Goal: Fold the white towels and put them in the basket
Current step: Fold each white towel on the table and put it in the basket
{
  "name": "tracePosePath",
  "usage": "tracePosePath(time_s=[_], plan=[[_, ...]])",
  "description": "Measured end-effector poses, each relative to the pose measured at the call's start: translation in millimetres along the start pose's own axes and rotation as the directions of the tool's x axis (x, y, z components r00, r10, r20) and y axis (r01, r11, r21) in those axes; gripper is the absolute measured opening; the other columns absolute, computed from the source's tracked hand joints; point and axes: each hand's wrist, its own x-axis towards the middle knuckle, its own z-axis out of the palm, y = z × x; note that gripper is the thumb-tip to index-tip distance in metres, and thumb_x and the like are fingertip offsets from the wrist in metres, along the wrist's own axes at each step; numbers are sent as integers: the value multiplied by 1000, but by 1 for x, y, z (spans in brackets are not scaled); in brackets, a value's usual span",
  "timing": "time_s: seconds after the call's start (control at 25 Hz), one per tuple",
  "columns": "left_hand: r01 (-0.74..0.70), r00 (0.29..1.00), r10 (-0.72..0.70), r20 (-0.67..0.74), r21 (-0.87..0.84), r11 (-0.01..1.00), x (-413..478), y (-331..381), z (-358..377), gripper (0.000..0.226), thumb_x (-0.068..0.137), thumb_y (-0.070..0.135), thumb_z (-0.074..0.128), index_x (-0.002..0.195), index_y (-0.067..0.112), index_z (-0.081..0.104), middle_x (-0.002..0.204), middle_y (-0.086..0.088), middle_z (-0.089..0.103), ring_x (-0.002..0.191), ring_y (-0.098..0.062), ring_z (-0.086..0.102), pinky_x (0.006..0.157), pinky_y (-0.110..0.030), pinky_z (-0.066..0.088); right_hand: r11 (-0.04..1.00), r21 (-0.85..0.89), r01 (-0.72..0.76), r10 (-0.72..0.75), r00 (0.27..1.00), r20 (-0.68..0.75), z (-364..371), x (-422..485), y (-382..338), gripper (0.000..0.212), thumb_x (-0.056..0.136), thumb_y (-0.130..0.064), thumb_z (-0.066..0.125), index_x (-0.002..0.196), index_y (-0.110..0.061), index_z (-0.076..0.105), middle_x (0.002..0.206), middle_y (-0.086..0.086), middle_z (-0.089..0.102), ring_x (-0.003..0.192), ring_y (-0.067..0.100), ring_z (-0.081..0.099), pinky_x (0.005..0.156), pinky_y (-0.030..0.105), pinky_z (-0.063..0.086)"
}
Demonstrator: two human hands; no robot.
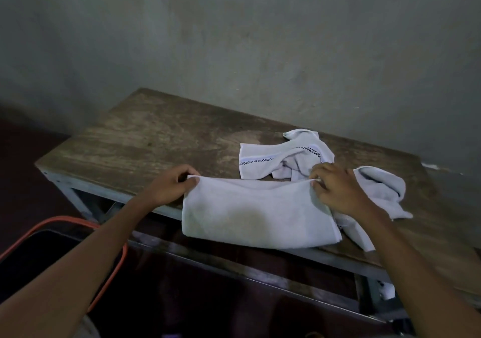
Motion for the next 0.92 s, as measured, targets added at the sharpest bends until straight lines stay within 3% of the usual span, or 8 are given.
tracePosePath(time_s=[0.12, 0.32, 0.44, 0.56, 0.68, 0.8, 0.92], plan=[[-14, 1000, 14, 22, 13, 1000, 3, 2, -1, 9, 93, 20, 55, 94, 19, 65, 92, 4, 66, 81, -8, 60, 68, -22, 44, 1000, -7, 6, -6, 998, 65, -1, 2, 1, 28, 81, -35, 33, 88, -26, 58, 95, -9, 62, 100, 19, 55, 82, 36, 32], [41, 999, -40, 10, -123, 992, 0, 6, -7, 13, 94, 22, 54, 100, 18, 65, 98, 2, 67, 89, -11, 62, 73, -20, 45, 1000, 21, 21, -19, 998, -68, -4, 0, -4, 16, 93, -20, 48, 95, -22, 65, 98, -7, 65, 102, 20, 55, 85, 39, 28], [88, 996, -89, 7, -261, 961, -3, 7, -14, 13, 94, 24, 54, 99, 20, 65, 95, -2, 69, 83, -13, 64, 73, -29, 48, 981, 194, 11, 15, 991, -132, -10, -4, -3, 14, 93, -20, 49, 93, -21, 63, 90, -10, 61, 96, 21, 58, 85, 39, 34], [128, 991, -130, 25, -428, 895, -5, 8, -17, 12, 93, 23, 56, 96, 20, 66, 77, 1, 65, 54, -12, 53, 49, -24, 40, 907, 422, -14, 84, 986, -147, -19, -7, -2, 14, 94, -13, 50, 94, -20, 62, 90, -9, 64, 92, 17, 59, 90, 46, 43], [70, 984, -144, -105, -517, 853, -1, 16, -17, 10, 87, 13, 63, 87, 20, 70, 82, 3, 70, 72, -11, 62, 60, -19, 51, 859, 511, -35, 122, 983, -139, -27, -11, -8, 16, 95, -13, 49, 96, -24, 61, 94, -12, 64, 94, 16, 58, 88, 38, 44], [15, 972, -105, -208, -395, 919, 2, 23, -19, 14, 85, 10, 66, 92, 21, 71, 89, 2, 71, 82, -7, 65, 64, -7, 48, 831, 553, -66, 160, 980, -122, -30, -12, -12, 20, 94, -12, 51, 108, -22, 61, 104, 2, 65, 95, 20, 57, 76, 26, 42], [-11, 984, 2, -179, -47, 999, 1, 25, -23, 35, 87, 13, 64, 121, 10, 61, 104, -5, 66, 94, -15, 62, 77, -15, 46, 878, 472, -77, 134, 987, -89, -29, -13, -11, 28, 93, -7, 52, 119, -12, 60, 115, 8, 62, 101, 21, 56, 81, 26, 36]])
